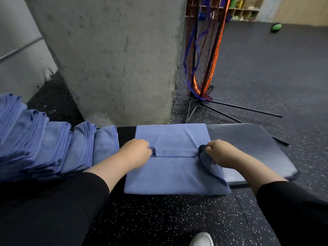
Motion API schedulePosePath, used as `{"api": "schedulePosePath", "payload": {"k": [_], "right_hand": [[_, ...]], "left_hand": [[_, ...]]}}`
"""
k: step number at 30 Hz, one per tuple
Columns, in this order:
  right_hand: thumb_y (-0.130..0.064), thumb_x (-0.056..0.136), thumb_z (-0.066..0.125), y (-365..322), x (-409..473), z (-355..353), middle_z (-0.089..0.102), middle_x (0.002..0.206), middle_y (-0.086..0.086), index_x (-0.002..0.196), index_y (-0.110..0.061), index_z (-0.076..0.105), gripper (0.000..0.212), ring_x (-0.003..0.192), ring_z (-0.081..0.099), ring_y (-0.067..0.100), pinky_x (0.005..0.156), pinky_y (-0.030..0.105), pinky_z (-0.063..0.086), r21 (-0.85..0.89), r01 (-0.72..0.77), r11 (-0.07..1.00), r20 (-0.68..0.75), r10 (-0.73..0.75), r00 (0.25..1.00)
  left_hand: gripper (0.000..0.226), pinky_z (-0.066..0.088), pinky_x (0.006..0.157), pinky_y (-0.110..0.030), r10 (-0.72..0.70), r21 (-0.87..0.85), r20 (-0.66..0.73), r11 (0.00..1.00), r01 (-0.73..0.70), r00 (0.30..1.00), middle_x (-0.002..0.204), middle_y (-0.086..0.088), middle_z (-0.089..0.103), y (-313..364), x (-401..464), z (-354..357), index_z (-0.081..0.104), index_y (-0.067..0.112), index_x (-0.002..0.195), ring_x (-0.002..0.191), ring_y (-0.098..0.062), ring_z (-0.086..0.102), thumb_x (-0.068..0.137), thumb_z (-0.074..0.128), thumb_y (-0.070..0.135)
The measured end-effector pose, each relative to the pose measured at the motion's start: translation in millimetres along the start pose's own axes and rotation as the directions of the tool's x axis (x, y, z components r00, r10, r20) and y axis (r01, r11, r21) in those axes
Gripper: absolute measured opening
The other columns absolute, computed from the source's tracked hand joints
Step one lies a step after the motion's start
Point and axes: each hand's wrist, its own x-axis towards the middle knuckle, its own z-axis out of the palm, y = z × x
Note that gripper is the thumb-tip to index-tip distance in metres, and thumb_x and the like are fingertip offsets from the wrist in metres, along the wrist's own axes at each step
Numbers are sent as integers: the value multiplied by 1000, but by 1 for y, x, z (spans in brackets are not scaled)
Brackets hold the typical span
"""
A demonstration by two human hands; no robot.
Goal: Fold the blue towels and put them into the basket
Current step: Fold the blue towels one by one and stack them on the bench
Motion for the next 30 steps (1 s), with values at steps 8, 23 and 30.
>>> {"api": "schedulePosePath", "payload": {"k": [8,23,30], "right_hand": [[-13,95,47,19,-37,4,66,76,15,79,3,60,26,72,67,29,72,44,61,213,-68,975,153,36,988],[-19,97,47,-14,33,-4,61,76,11,93,-2,67,27,73,54,22,73,38,54,757,10,654,-231,252,940],[-17,103,44,-9,47,9,45,60,5,71,-5,49,34,59,39,23,47,24,25,357,-31,933,-257,130,958]], "left_hand": [[35,36,69,-28,-1,-68,215,998,16,977,71,8,42,-3,-45,-7,67,8,104,86,-19,48,104,39,30],[37,23,60,-35,-220,-559,-186,825,81,958,66,-18,48,-10,27,-32,40,13,63,73,-27,45,100,43,11],[28,29,67,-31,-106,-221,-167,973,68,980,87,-7,57,-3,47,7,42,18,78,79,-26,43,105,36,15]]}}
